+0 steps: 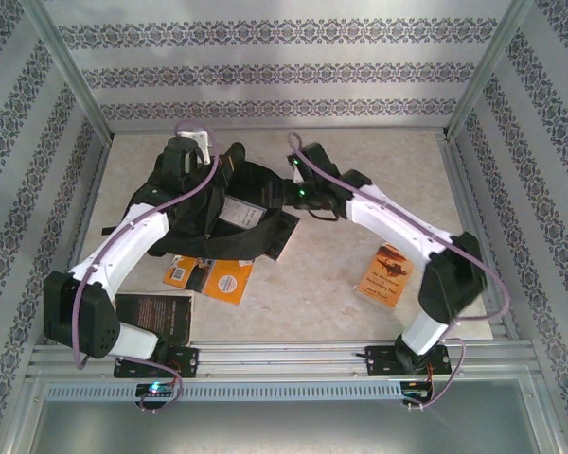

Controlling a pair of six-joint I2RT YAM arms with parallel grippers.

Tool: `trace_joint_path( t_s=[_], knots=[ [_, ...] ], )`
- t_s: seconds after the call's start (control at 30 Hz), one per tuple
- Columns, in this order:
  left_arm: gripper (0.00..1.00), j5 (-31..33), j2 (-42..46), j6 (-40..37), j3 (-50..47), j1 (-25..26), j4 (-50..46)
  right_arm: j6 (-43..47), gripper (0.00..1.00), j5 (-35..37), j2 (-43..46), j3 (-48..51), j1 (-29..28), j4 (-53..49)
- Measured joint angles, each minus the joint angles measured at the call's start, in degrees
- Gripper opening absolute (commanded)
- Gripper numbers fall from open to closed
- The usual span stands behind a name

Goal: Pack the student bag

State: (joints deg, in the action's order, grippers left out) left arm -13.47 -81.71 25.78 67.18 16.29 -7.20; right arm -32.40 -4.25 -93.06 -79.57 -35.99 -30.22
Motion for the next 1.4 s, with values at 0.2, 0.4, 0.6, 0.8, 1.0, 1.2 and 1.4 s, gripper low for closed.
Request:
trace_joint_path(
  t_s=[0.2, 0.4, 0.6, 0.8, 1.0, 1.2, 1.4],
  knots=[
    [0.56, -8.85, -5.20, 1.36, -0.02, 5.70, -0.07, -3.72, 0.95, 10.29, 12.90, 19.67, 8.20, -0.44],
    [0.65, -15.04, -9.22, 2.38, 0.07, 10.05, -0.17, -10.19, 0.97, 14.12, 16.94, 33.81, 23.80, -3.06],
    [0.68, -10.88, -9.22, -0.35, 6.84, 14.80, -7.45, -14.51, 0.98, 19.08, 16.94, 38.42, 29.99, -4.57],
    [0.70, -8.61, -11.19, -1.07, 10.10, 22.51, -8.39, -15.28, 0.89, 14.49, 16.90, 42.51, 32.85, 0.50],
    [0.71, -7.21, -18.93, 1.05, 10.08, 26.73, -8.37, -14.67, 0.83, 3.54, 22.80, 47.17, 30.75, 8.28],
    [0.70, -7.26, -28.24, 5.79, 10.12, 28.22, -7.48, -17.49, 0.82, -6.12, 23.15, 47.30, 25.83, 13.88],
    [0.70, -7.80, -34.56, 10.40, 11.23, 28.22, -7.63, -18.10, 0.81, -11.02, 23.17, 47.28, 23.34, 14.73]
  ],
)
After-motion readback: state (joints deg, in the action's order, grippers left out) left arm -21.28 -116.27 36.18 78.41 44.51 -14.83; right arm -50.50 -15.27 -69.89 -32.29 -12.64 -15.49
